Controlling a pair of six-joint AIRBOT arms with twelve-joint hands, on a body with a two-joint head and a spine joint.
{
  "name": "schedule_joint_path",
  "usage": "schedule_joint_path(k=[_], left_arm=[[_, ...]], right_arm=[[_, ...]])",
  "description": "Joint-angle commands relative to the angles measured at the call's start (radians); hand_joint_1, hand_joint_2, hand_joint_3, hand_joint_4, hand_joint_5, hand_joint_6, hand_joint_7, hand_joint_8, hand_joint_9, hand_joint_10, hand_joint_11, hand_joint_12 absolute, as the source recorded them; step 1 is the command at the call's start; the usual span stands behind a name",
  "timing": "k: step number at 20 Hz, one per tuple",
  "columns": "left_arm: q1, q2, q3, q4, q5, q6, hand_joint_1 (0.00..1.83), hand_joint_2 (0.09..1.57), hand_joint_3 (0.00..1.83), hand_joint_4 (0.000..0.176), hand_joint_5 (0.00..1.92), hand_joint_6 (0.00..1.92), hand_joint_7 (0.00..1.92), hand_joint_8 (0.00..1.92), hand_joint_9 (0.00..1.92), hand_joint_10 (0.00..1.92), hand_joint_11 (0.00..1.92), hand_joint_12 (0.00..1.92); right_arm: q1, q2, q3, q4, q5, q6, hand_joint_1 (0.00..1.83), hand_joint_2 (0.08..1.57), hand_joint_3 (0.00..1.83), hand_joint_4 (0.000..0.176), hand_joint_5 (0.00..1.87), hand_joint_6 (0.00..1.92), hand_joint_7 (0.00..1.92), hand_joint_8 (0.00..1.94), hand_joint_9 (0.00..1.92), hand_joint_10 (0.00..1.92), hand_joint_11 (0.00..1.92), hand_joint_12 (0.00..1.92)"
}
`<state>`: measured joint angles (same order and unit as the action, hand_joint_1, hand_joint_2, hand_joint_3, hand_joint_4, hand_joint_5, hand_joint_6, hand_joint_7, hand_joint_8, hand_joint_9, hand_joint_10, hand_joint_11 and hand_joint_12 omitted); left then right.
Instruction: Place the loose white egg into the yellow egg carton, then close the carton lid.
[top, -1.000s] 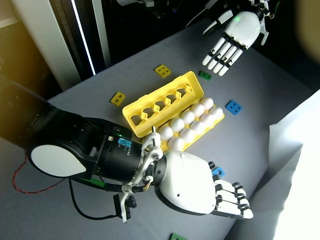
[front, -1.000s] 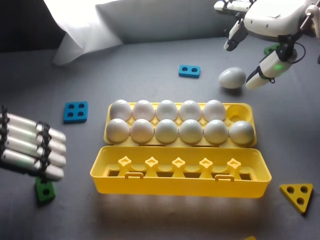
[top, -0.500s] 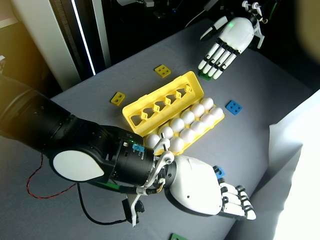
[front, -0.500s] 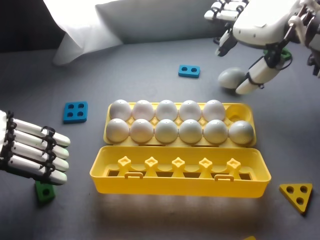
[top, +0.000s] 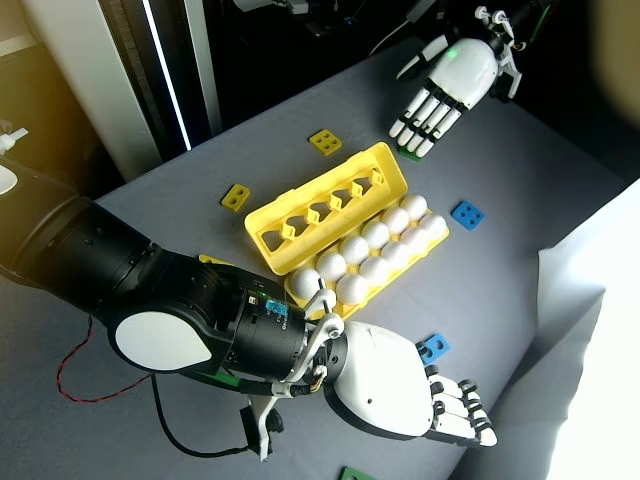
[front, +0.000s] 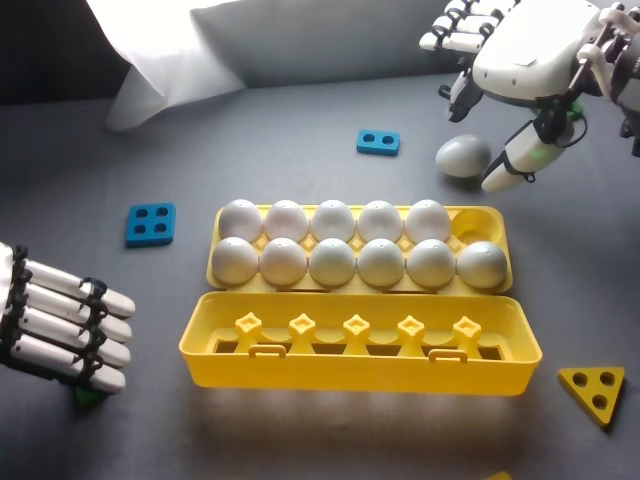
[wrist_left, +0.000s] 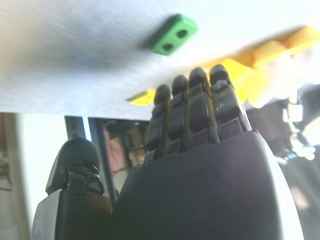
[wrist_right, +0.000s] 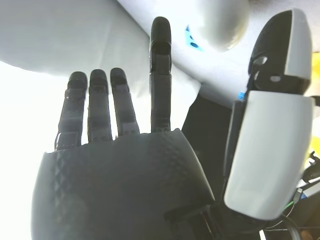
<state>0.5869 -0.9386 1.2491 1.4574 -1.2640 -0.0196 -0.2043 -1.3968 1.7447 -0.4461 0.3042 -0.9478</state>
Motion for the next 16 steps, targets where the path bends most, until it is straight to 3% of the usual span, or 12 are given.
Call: schedule_joint_path(k=[1,12,16], left_arm=[[-0.002,0.009,0.003,-0.047,-0.054,-0.003,0.0,1.27,0.0,0.0,0.14,0.01,0.12,0.01,0.08,0.01,0.0,0.0],[-0.002,0.009,0.001,-0.047,-0.052,-0.005,0.0,1.27,0.0,0.0,0.1,0.0,0.11,0.0,0.06,0.0,0.0,0.0],[-0.004,0.008,0.001,-0.047,-0.049,-0.005,0.0,1.27,0.0,0.0,0.19,0.01,0.19,0.01,0.16,0.01,0.02,0.01]], right_arm=[[0.007,0.011,0.012,0.019,0.097,-0.003,0.67,0.76,0.0,0.176,0.8,0.02,0.03,0.01,0.0,0.0,0.0,0.0],[0.001,-0.032,0.049,0.019,0.099,0.009,0.62,0.76,0.0,0.176,0.79,0.0,0.03,0.0,0.0,0.0,0.0,0.0],[-0.004,-0.036,0.049,0.019,0.101,0.01,0.65,0.77,0.0,0.176,0.82,0.01,0.04,0.0,0.0,0.0,0.0,0.0]])
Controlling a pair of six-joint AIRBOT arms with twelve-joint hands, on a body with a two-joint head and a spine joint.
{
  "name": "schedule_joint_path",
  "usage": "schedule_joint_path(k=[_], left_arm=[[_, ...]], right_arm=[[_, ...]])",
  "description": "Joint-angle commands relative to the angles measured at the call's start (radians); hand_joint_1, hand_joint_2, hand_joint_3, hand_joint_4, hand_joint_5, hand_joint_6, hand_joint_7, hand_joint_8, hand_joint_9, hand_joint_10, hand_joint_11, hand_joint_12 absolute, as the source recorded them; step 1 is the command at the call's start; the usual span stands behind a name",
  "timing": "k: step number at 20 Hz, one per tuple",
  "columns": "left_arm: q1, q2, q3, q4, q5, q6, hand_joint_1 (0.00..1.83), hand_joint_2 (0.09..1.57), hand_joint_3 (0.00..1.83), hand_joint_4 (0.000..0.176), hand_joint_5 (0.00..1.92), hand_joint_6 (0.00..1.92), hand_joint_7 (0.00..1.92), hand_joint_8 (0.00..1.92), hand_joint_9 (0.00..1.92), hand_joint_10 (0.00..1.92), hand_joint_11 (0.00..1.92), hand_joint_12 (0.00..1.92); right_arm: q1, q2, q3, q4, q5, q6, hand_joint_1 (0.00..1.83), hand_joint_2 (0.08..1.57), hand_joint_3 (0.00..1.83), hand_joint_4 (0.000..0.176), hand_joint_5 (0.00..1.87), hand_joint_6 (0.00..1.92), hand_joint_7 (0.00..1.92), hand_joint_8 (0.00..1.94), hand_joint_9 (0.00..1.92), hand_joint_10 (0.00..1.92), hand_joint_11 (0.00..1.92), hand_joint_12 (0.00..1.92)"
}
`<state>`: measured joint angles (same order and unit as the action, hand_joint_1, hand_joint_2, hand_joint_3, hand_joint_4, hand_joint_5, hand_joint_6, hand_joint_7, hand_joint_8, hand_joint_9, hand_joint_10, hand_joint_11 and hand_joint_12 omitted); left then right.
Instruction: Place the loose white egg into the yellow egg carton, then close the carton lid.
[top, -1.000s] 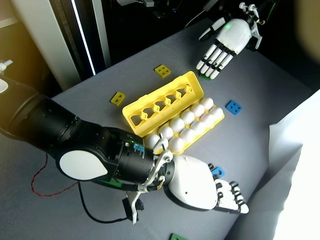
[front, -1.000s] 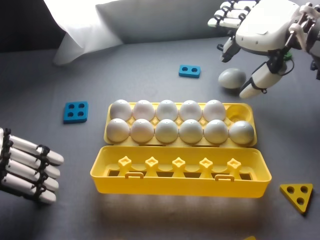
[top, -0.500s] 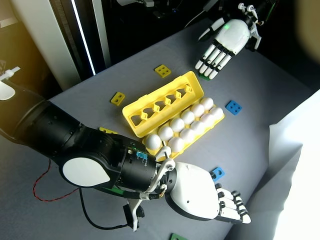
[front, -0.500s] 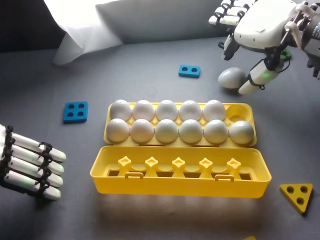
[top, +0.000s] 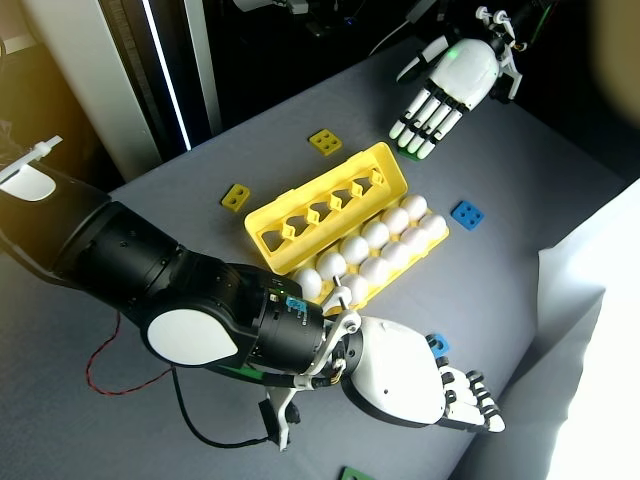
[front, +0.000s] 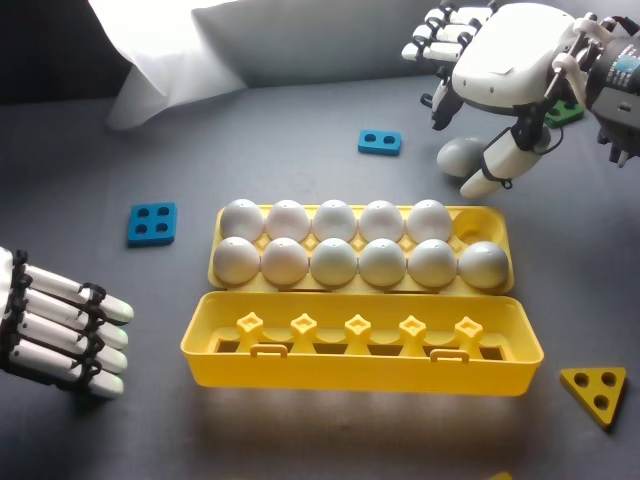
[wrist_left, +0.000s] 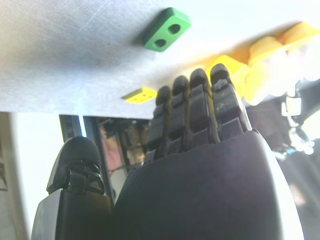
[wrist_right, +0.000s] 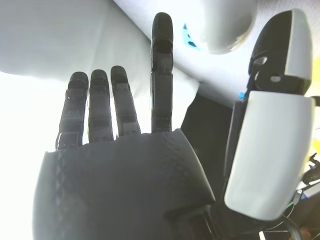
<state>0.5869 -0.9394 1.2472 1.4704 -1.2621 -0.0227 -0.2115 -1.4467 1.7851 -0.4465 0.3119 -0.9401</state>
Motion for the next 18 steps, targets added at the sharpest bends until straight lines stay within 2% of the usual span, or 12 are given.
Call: schedule_joint_path(k=[1,18], left_arm=[[-0.004,0.008,0.003,-0.06,-0.051,-0.002,0.0,1.27,0.0,0.0,0.18,0.0,0.18,0.0,0.15,0.0,0.0,0.0],[-0.005,0.005,0.001,-0.06,-0.044,-0.012,0.0,1.27,0.0,0.0,0.12,0.0,0.12,0.0,0.09,0.0,0.0,0.0]], right_arm=[[0.003,0.014,0.008,0.02,0.094,0.002,0.66,0.76,0.0,0.176,0.83,0.01,0.03,0.0,0.0,0.0,0.0,0.0],[-0.006,-0.007,0.021,0.02,0.102,0.002,0.64,0.77,0.0,0.174,0.83,0.01,0.07,0.01,0.0,0.0,0.0,0.0]])
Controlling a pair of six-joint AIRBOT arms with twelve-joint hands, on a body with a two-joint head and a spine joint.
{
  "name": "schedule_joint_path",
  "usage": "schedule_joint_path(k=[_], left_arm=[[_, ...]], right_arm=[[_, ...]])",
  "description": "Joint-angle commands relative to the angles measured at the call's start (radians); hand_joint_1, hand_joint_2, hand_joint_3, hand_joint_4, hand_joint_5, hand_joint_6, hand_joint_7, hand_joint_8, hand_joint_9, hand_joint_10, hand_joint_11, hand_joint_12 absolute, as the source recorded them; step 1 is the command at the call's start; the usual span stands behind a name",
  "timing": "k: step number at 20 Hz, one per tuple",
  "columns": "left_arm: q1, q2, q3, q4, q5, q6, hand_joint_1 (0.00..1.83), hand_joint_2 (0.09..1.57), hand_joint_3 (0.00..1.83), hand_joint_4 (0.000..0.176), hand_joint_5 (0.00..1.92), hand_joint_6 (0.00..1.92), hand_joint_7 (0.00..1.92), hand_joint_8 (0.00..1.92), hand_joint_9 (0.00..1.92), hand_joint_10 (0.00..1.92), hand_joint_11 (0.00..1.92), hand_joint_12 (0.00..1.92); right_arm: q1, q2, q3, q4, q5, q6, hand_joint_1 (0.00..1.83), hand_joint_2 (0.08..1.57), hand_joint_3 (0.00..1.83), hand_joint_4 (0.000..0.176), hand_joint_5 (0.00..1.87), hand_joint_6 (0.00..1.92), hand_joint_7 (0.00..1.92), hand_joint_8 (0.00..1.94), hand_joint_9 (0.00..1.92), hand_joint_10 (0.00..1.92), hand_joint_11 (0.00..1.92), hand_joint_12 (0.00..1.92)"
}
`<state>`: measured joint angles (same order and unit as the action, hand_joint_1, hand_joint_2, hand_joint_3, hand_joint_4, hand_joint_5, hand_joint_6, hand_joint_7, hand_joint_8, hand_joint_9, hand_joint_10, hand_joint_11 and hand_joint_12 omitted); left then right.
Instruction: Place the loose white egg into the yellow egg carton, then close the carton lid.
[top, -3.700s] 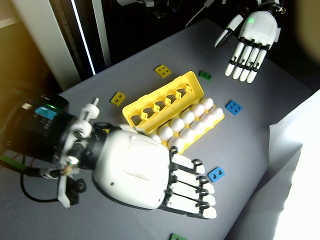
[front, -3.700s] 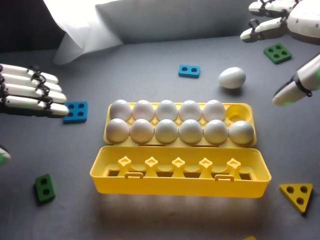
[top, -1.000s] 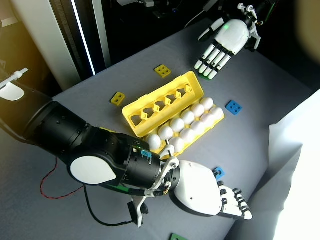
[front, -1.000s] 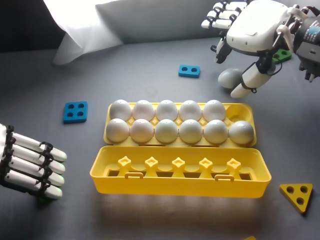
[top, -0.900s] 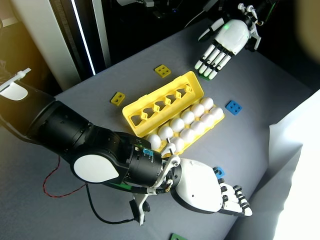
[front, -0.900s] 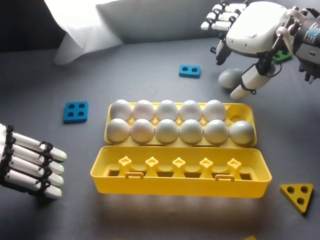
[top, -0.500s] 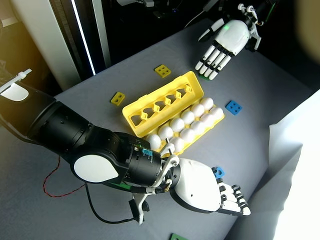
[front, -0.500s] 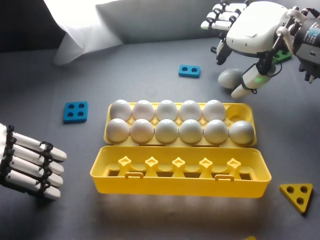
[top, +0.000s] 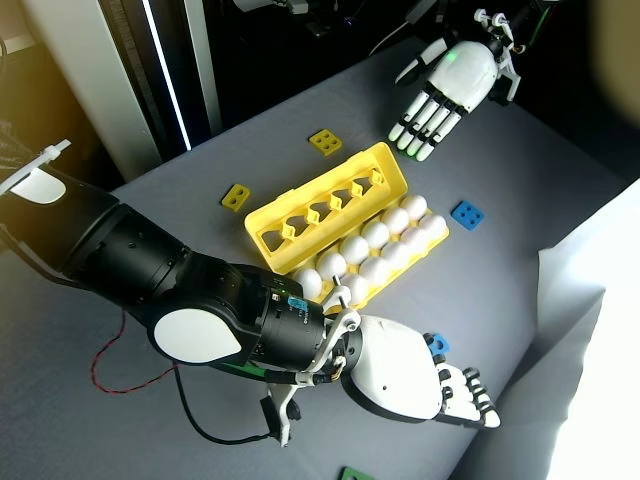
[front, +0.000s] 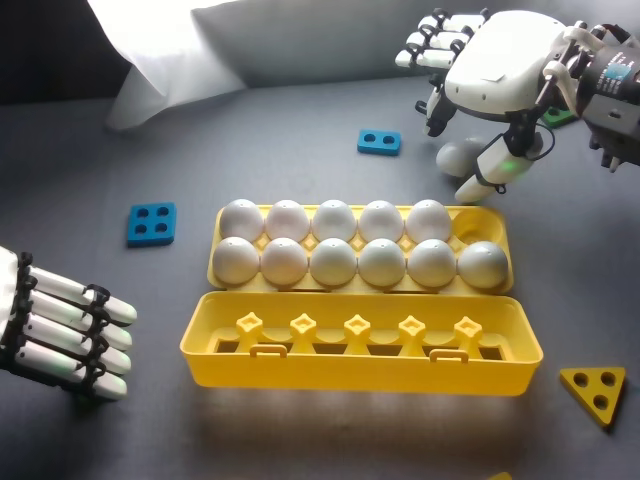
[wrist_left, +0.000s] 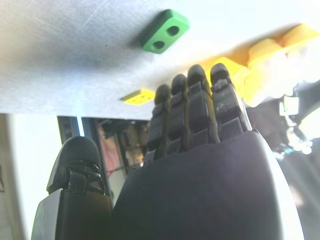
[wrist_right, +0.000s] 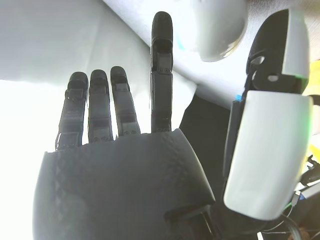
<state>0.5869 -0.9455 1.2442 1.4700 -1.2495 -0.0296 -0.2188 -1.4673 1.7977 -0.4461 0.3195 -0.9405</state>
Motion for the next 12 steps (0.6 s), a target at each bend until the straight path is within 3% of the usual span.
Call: schedule_joint_path(k=[1,5,6,8,12], left_arm=[[-0.005,0.011,0.004,-0.059,-0.056,-0.006,0.0,1.28,0.0,0.0,0.13,0.0,0.13,0.0,0.09,0.0,0.0,0.0],[-0.005,0.01,0.004,-0.059,-0.054,-0.008,0.0,1.28,0.0,0.0,0.16,0.01,0.15,0.01,0.11,0.01,0.0,0.0],[-0.005,0.01,0.004,-0.059,-0.054,-0.009,0.0,1.29,0.01,0.0,0.15,0.01,0.14,0.01,0.1,0.0,0.0,0.0],[-0.005,0.01,0.004,-0.059,-0.054,-0.009,0.0,1.28,0.0,0.0,0.14,0.0,0.14,0.0,0.11,0.0,0.0,0.0],[-0.005,0.01,0.003,-0.059,-0.054,-0.009,0.0,1.28,0.0,0.0,0.15,0.0,0.13,0.0,0.1,0.0,0.0,0.0]], right_arm=[[0.001,0.013,0.009,0.019,0.095,0.002,0.66,0.78,0.0,0.16,0.84,0.01,0.05,0.01,0.0,0.0,0.0,0.0],[0.0,0.012,0.009,0.019,0.095,0.002,0.64,0.78,0.01,0.153,0.8,0.0,0.03,0.0,0.0,0.0,0.0,0.0],[0.0,0.012,0.009,0.019,0.096,0.002,0.62,0.78,0.0,0.169,0.79,0.0,0.02,0.0,0.0,0.0,0.0,0.0],[0.0,0.012,0.009,0.019,0.099,0.002,0.64,0.77,0.0,0.17,0.81,0.01,0.04,0.01,0.0,0.0,0.0,0.0],[0.0,0.012,0.009,0.019,0.101,0.002,0.65,0.77,0.0,0.161,0.81,0.0,0.06,0.01,0.0,0.0,0.0,0.0]])
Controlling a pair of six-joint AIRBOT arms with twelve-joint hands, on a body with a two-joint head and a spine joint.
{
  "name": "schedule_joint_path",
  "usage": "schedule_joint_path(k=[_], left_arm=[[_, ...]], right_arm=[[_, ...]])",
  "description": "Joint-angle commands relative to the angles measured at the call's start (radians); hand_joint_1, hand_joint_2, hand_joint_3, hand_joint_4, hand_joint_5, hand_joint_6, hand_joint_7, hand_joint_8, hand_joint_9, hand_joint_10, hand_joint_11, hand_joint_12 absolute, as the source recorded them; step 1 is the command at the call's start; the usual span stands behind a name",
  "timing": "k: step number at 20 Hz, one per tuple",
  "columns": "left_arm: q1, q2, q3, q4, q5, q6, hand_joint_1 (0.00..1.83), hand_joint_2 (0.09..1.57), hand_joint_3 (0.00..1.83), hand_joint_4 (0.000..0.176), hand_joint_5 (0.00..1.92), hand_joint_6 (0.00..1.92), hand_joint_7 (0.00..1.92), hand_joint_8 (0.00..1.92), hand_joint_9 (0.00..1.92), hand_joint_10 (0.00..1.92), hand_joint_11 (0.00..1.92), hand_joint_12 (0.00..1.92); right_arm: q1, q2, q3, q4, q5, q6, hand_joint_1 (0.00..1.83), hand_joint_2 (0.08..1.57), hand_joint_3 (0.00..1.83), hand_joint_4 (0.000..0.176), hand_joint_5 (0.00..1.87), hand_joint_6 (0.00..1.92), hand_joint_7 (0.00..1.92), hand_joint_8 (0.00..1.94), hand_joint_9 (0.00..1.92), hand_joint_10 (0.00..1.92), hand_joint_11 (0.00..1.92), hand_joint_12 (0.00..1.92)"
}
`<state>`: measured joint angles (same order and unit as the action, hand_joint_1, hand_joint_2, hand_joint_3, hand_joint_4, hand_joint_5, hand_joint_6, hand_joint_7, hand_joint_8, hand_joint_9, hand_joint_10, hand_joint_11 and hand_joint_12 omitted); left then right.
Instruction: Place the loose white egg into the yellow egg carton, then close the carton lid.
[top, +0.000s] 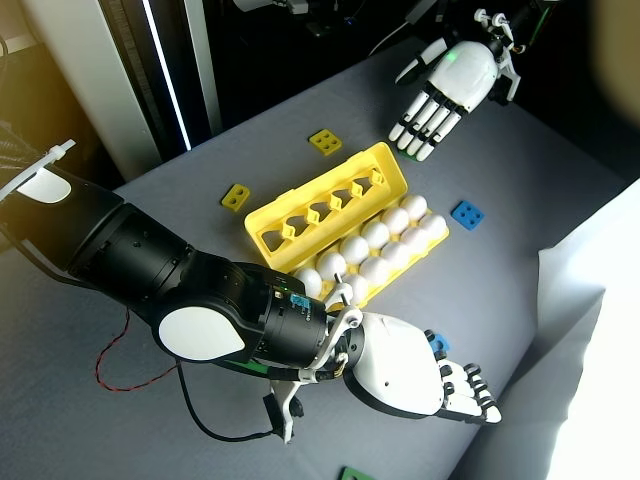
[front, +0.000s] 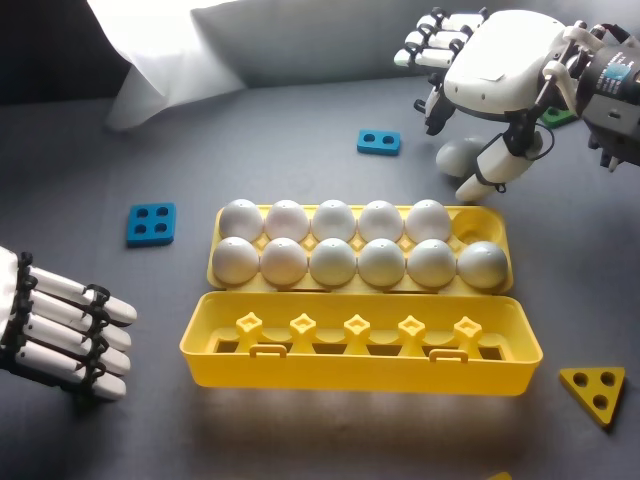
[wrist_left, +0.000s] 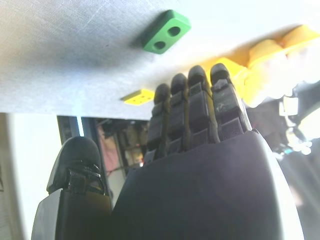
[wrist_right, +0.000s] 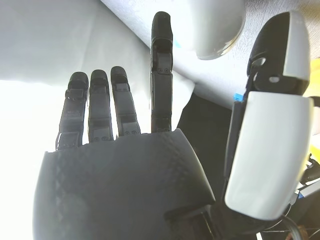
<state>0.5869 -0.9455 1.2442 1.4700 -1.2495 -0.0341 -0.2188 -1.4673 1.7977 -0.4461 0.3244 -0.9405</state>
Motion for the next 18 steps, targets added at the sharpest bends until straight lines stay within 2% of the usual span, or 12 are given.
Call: schedule_joint_path(k=[1,2,4,7,8,10,12,14,15,16,17,18], left_arm=[[-0.005,0.01,0.003,-0.059,-0.054,-0.004,0.0,1.28,0.0,0.0,0.15,0.0,0.13,0.0,0.1,0.0,0.0,0.0],[-0.005,0.01,0.003,-0.059,-0.054,-0.005,0.0,1.28,0.0,0.0,0.13,0.0,0.11,0.0,0.07,0.0,0.0,0.0],[-0.005,0.01,0.003,-0.059,-0.054,-0.006,0.0,1.28,0.0,0.0,0.14,0.01,0.13,0.01,0.1,0.01,0.0,0.0],[-0.005,0.01,0.003,-0.059,-0.054,-0.006,0.0,1.28,0.0,0.0,0.14,0.01,0.13,0.01,0.09,0.01,0.0,0.0],[-0.005,0.01,0.003,-0.059,-0.054,-0.006,0.0,1.28,0.0,0.0,0.14,0.01,0.14,0.01,0.1,0.01,0.0,0.0],[-0.005,0.01,0.003,-0.059,-0.054,-0.006,0.0,1.28,0.0,0.0,0.16,0.0,0.15,0.0,0.12,0.01,0.0,0.0],[-0.005,0.01,0.002,-0.059,-0.054,-0.007,0.0,1.28,0.0,0.0,0.14,0.0,0.14,0.0,0.1,0.0,0.0,0.0],[-0.005,0.01,0.002,-0.059,-0.054,-0.007,0.0,1.29,0.0,0.0,0.14,0.0,0.15,0.01,0.11,0.01,0.0,0.0],[-0.005,0.01,0.002,-0.059,-0.054,-0.007,0.0,1.29,0.0,0.0,0.14,0.0,0.14,0.0,0.1,0.0,0.0,0.0],[-0.005,0.011,0.002,-0.059,-0.053,-0.007,0.0,1.29,0.0,0.0,0.12,0.0,0.12,0.0,0.09,0.0,0.0,0.0],[-0.005,0.011,0.002,-0.059,-0.053,-0.007,0.0,1.29,0.0,0.0,0.12,0.0,0.12,0.0,0.09,0.0,0.0,0.0],[-0.005,0.011,0.002,-0.059,-0.052,-0.007,0.0,1.28,0.0,0.0,0.12,0.0,0.12,0.0,0.08,0.0,0.0,0.0]], right_arm=[[0.0,0.012,0.009,0.019,0.096,0.002,0.65,0.77,0.0,0.161,0.81,0.0,0.06,0.01,0.0,0.0,0.0,0.0],[0.0,0.012,0.009,0.019,0.097,0.002,0.64,0.76,0.0,0.172,0.82,0.01,0.07,0.01,0.0,0.0,0.0,0.0],[0.0,0.011,0.009,0.019,0.097,0.002,0.64,0.76,0.0,0.169,0.82,0.0,0.07,0.01,0.0,0.0,0.0,0.0],[0.001,0.011,0.009,0.019,0.098,0.002,0.67,0.76,0.0,0.162,0.84,0.01,0.07,0.01,0.0,0.0,0.0,0.0],[0.001,0.011,0.009,0.019,0.099,0.002,0.69,0.77,0.0,0.145,0.86,0.02,0.07,0.0,0.0,0.0,0.0,0.0],[0.0,0.011,0.008,0.019,0.099,0.002,0.71,0.77,0.0,0.149,0.88,0.02,0.1,0.01,0.0,0.0,0.0,0.0],[0.0,0.01,0.008,0.019,0.099,0.002,0.74,0.76,0.0,0.14,0.91,0.01,0.13,0.01,0.0,0.0,0.0,0.0],[0.002,0.01,0.009,0.019,0.1,0.002,0.77,0.79,0.01,0.126,0.94,0.02,0.14,0.0,0.0,0.0,0.0,0.0],[0.002,0.011,0.009,0.019,0.1,0.002,0.82,0.81,0.02,0.102,0.97,0.02,0.14,0.0,0.0,0.0,0.0,0.0],[0.001,0.011,0.009,0.019,0.1,0.002,0.84,0.82,0.02,0.108,0.99,0.03,0.14,0.0,0.0,0.0,0.0,0.0],[0.001,0.011,0.008,0.019,0.1,0.002,0.91,0.81,0.01,0.07,1.06,0.02,0.18,0.0,0.0,0.0,0.0,0.0],[0.001,0.011,0.008,0.019,0.1,0.002,0.94,0.83,0.01,0.074,1.09,0.02,0.19,0.0,0.0,0.0,0.0,0.0]])
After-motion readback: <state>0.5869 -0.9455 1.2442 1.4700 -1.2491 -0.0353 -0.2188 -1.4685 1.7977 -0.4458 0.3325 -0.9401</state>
